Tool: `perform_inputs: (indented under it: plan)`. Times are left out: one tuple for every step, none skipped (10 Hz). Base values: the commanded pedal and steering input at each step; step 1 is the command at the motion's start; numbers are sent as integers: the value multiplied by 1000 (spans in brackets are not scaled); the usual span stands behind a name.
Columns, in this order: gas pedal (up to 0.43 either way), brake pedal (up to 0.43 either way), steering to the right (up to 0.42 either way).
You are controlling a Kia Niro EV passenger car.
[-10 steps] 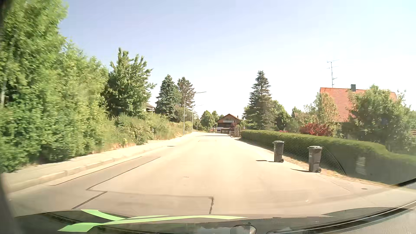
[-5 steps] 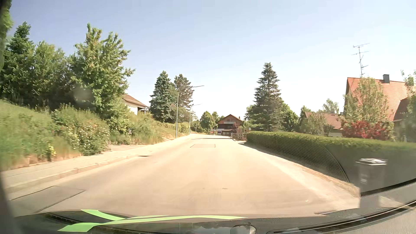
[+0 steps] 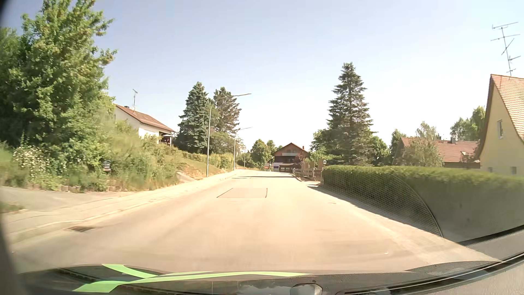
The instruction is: Follow the waypoints while adhering to traffic rules and regulations
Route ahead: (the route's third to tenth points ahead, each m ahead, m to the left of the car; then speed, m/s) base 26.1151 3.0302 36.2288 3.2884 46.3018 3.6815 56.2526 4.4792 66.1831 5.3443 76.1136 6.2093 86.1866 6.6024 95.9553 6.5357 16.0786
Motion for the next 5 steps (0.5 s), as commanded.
perform_inputs:
  plan:
    - [197,0,-2]
    - [197,0,-1]
    - [197,0,-2]
    - [177,0,-1]
    - [169,0,-2]
